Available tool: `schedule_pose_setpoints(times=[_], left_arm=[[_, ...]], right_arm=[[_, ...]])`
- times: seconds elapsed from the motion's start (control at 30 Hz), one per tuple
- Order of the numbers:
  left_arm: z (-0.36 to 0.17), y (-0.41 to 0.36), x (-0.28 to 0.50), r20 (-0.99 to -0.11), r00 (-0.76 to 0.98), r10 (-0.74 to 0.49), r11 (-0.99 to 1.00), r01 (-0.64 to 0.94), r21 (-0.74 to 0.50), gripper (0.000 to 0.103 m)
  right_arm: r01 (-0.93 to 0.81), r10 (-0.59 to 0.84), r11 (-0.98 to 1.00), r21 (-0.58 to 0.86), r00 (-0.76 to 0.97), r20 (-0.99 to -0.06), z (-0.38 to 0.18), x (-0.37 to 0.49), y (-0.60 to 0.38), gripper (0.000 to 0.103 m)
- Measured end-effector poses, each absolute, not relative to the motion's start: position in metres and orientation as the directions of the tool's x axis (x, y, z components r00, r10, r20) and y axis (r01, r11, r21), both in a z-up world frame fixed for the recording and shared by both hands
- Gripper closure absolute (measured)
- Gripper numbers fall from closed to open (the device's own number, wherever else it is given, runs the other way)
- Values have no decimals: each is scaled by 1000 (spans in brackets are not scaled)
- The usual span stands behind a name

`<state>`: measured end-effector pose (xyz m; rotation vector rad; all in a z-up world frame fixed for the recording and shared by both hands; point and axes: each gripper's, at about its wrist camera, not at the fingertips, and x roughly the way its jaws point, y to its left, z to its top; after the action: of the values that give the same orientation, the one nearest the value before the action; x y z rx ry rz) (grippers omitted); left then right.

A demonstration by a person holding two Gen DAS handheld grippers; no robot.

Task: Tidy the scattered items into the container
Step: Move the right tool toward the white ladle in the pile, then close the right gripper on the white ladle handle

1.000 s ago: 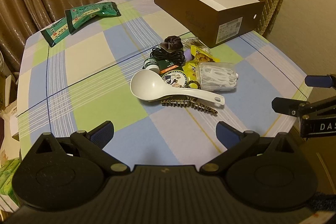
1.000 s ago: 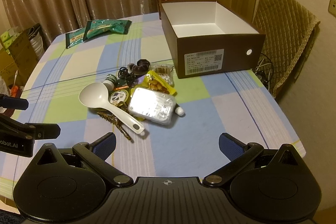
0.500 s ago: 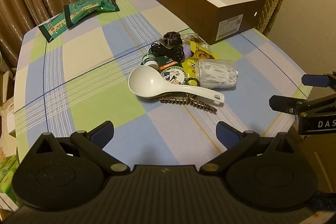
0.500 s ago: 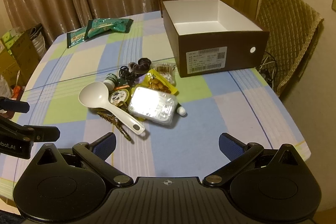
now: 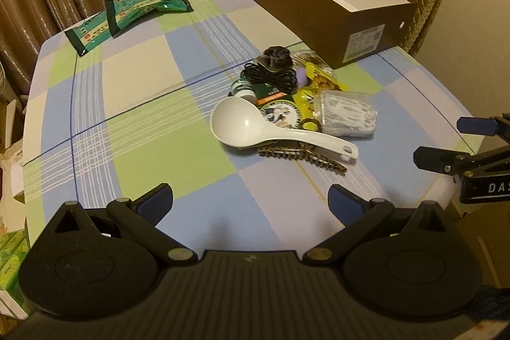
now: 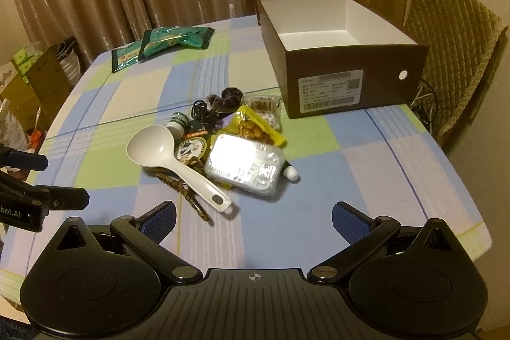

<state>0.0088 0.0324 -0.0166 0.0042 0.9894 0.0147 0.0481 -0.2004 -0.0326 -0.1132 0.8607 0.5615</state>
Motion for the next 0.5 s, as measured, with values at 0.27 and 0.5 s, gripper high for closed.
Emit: schedule_pose_setpoints(times=[0.27, 0.5], left_arm=[[-21, 49, 15, -837, 547, 26, 999, -41, 5, 1], [-26, 67, 19, -840, 541, 37, 997, -74, -3, 1]], right_arm=[[-560, 458, 819, 130, 501, -734, -40, 57, -192, 2], [-648, 518, 751, 125, 460, -721, -46, 66, -177, 3]])
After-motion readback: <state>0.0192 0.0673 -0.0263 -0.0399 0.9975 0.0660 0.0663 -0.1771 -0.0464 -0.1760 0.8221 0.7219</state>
